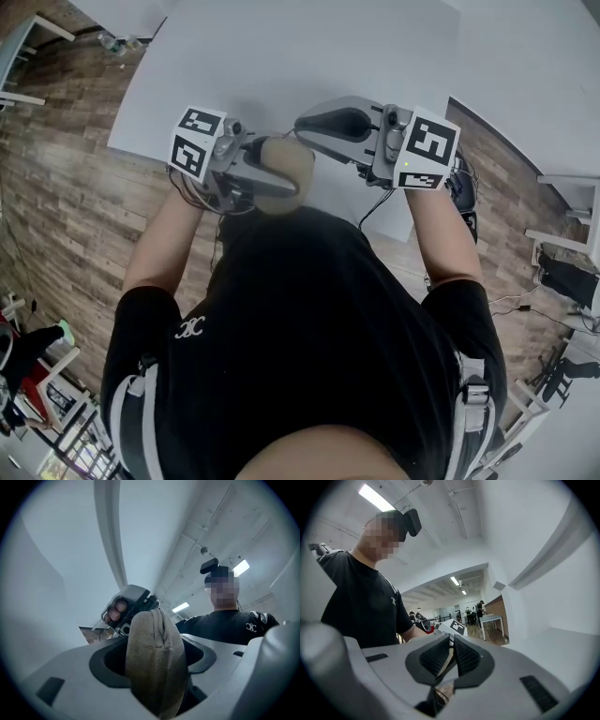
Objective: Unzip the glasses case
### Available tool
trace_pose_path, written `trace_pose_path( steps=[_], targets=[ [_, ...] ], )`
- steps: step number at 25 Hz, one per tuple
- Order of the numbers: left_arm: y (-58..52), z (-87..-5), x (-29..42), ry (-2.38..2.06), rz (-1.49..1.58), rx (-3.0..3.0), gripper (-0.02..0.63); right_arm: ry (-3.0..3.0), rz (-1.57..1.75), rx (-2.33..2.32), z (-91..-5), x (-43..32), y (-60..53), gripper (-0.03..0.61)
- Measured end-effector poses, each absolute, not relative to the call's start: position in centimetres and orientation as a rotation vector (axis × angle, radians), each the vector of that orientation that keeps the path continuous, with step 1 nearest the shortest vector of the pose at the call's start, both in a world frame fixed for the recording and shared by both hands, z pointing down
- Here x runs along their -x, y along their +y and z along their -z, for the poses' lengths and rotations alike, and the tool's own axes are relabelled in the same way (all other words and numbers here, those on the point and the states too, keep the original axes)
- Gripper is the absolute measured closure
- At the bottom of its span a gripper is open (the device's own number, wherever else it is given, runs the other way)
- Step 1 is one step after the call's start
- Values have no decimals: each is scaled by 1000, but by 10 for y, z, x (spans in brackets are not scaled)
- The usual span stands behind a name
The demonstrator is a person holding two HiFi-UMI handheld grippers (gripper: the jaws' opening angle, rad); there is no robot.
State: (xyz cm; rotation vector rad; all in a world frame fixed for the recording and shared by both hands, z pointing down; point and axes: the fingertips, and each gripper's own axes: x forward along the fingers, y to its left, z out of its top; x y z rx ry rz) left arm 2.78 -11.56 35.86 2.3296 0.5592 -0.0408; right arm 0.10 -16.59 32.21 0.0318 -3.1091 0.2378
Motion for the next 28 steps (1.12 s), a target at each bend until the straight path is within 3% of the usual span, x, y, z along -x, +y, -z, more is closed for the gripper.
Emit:
trace_pose_path(
  steps=[28],
  targets=[
    [-173, -355, 28, 257, 456, -2257, 319, -2977, -184, -128, -356, -8, -153, 552]
  ],
)
